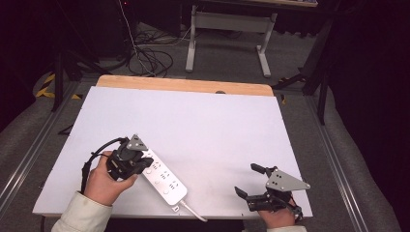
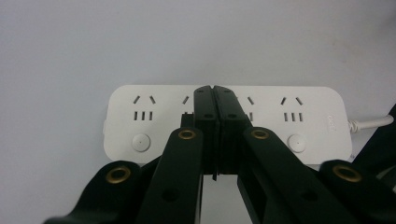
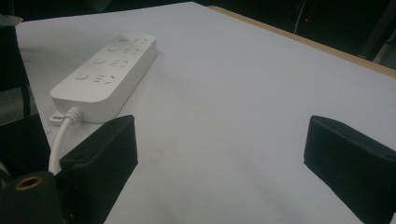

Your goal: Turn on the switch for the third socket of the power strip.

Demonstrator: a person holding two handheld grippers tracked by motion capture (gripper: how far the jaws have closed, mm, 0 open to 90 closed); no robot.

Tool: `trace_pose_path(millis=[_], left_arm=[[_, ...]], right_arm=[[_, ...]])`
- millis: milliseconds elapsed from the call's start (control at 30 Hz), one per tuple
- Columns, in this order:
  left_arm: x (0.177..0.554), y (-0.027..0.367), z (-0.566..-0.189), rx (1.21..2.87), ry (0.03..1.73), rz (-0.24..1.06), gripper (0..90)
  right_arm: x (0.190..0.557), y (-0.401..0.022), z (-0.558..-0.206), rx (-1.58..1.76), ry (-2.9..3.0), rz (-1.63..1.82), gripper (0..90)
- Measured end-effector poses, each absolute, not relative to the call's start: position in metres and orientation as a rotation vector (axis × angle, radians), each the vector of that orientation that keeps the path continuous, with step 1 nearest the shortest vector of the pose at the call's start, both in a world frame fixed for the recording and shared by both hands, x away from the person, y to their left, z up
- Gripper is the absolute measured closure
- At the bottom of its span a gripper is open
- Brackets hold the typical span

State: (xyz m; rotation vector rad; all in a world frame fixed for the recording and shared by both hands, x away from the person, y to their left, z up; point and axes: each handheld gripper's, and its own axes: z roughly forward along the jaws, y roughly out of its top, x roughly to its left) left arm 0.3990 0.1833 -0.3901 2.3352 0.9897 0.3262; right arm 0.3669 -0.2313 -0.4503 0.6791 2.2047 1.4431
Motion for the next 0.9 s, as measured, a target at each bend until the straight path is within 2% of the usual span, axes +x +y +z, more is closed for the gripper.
trace_pose_path(millis=[167, 233, 333, 433, 533, 733, 833, 867, 900], left_arm=[[0.396, 0.183, -0.385, 2.328, 0.973, 0.342, 87.7], [0.395, 0.185, -0.383, 2.314, 0.965, 0.336, 83.8], [0.395, 0.189, -0.38, 2.279, 0.936, 0.301, 67.7], [0.392, 0.191, -0.377, 2.253, 0.91, 0.323, 45.1], [0.389, 0.195, -0.374, 2.213, 0.878, 0.356, 40.6], [0.384, 0.207, -0.366, 2.122, 0.831, 0.395, 38.4], [0.382, 0.213, -0.365, 2.077, 0.813, 0.433, 33.9], [0.381, 0.215, -0.365, 2.069, 0.804, 0.439, 28.4], [0.38, 0.217, -0.365, 2.056, 0.805, 0.444, 28.4]], right_arm=[[0.367, -0.232, -0.45, 0.681, 2.207, 1.442, 10.1], [0.367, -0.232, -0.45, 0.68, 2.208, 1.441, 10.1], [0.367, -0.232, -0.45, 0.674, 2.205, 1.442, 10.1], [0.367, -0.232, -0.45, 0.672, 2.205, 1.44, 10.1], [0.367, -0.232, -0.45, 0.675, 2.204, 1.442, 10.1], [0.367, -0.232, -0.45, 0.672, 2.204, 1.444, 10.1], [0.366, -0.232, -0.45, 0.678, 2.204, 1.441, 10.1], [0.366, -0.232, -0.45, 0.679, 2.202, 1.445, 10.0], [0.366, -0.232, -0.45, 0.679, 2.202, 1.445, 10.0]])
